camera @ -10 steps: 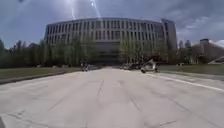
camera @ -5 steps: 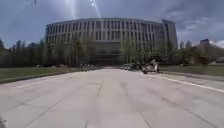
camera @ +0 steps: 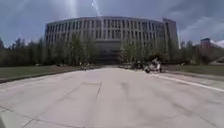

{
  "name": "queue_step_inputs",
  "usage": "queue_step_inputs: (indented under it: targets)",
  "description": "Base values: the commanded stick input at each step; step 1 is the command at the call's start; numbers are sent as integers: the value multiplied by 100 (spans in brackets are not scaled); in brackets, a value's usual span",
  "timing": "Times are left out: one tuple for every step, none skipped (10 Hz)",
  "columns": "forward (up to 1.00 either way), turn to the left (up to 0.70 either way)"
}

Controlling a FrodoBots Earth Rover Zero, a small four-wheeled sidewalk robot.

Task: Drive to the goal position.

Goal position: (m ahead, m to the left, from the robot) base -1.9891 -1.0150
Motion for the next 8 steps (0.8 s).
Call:
queue_step_inputs:
  targets:
    - [50,0]
    - [50,0]
    - [50,0]
    - [50,0]
    - [50,0]
    - [50,0]
    - [50,0]
    - [50,0]
